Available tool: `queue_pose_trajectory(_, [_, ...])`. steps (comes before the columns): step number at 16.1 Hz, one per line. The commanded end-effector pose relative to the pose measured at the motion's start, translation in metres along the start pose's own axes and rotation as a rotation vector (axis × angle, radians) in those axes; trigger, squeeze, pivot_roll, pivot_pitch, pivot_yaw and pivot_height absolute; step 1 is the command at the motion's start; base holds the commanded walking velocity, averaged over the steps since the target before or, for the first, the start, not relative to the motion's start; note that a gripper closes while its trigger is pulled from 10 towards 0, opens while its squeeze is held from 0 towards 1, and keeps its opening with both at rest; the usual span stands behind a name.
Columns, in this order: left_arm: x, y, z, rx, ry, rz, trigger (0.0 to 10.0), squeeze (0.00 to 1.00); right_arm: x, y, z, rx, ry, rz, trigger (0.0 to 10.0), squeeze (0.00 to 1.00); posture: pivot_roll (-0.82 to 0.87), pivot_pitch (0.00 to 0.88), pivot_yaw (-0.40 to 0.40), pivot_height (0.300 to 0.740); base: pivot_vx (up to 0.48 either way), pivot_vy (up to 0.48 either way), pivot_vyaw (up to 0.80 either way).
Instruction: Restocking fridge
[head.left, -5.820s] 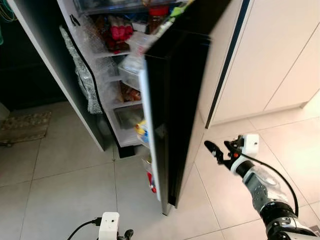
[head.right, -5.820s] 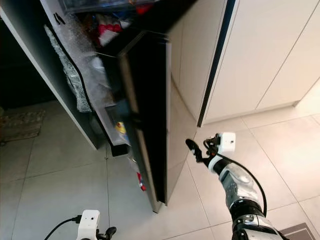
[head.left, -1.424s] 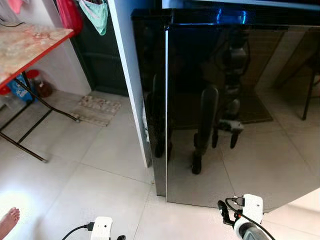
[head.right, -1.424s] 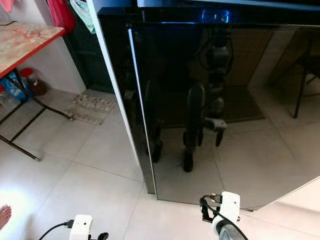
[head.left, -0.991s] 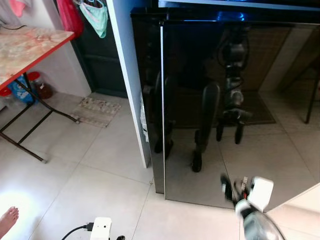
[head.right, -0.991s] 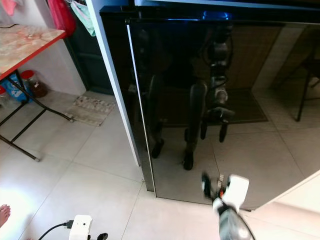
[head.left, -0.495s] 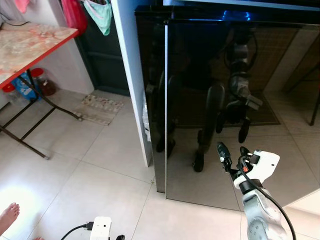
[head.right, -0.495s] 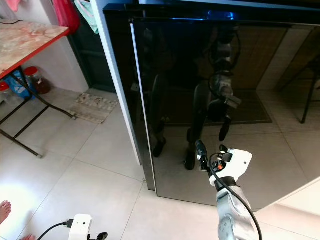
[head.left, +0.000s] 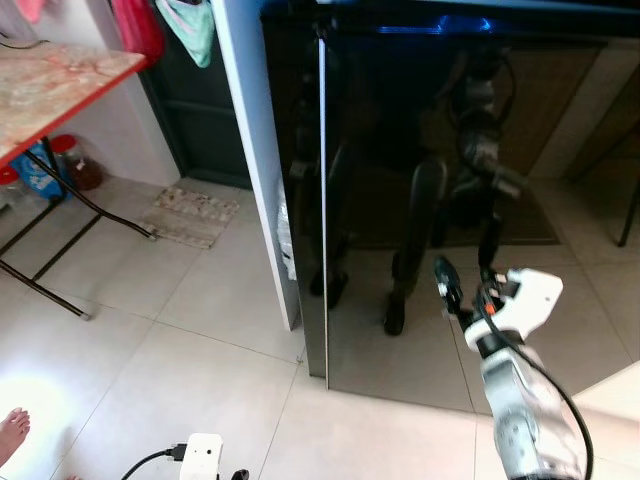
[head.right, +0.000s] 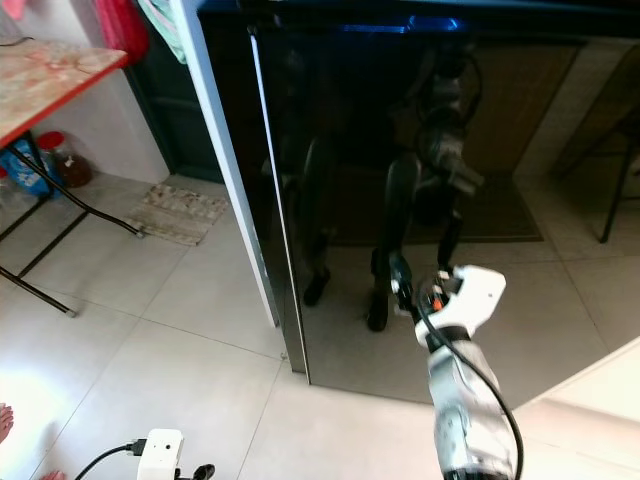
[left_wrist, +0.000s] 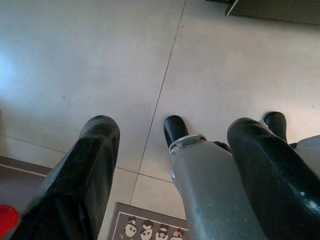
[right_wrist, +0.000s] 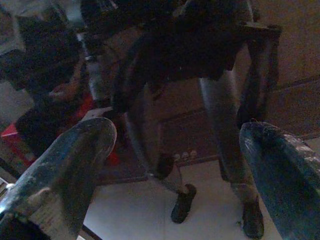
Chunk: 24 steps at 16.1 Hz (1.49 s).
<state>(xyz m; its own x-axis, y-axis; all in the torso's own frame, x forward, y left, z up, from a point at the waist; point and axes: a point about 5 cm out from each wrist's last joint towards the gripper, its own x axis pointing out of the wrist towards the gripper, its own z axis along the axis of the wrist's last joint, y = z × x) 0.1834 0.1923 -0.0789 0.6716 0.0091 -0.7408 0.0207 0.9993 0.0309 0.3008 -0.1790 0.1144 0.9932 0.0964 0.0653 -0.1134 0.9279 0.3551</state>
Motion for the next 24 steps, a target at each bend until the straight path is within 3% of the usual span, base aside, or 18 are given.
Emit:
queue_pose_trajectory(1, [-0.002,0.002,-0.007,-0.008,0.022,0.013,10.0,0.00,0.008,0.010,0.020,-0.027,-0.070,0.036,10.0,0.00,-0.03,0.144,0.023,0.740,0.000,0.000,0.00])
queue_pose_trajectory(5, [-0.003,0.005,-0.008,-0.010,0.026,0.022,10.0,0.00,0.029,0.026,0.035,-0.044,-0.097,0.059,10.0,0.00,-0.03,0.146,0.023,0.740,0.000,0.000,0.00])
queue_pose_trajectory(8, [-0.003,0.005,-0.008,-0.009,0.027,0.025,10.0,0.00,0.054,0.046,0.049,-0.063,-0.112,0.111,10.0,0.00,-0.02,0.145,0.026,0.740,0.000,0.000,0.00])
queue_pose_trajectory(13, [-0.003,0.007,-0.008,-0.013,0.026,0.034,10.0,0.00,0.081,0.076,0.059,-0.082,-0.108,0.173,10.0,0.00,-0.01,0.144,0.022,0.740,0.000,0.000,0.00])
queue_pose_trajectory(18, [-0.004,0.008,-0.011,-0.016,0.028,0.041,10.0,0.00,0.100,0.090,0.064,-0.063,-0.105,0.174,10.0,0.00,0.01,0.146,0.015,0.740,0.000,0.000,0.00])
queue_pose_trajectory(24, [-0.004,0.007,-0.012,-0.020,0.027,0.043,10.0,0.00,0.109,0.087,0.058,-0.056,-0.073,0.151,10.0,0.00,0.01,0.150,0.011,0.740,0.000,0.000,0.00])
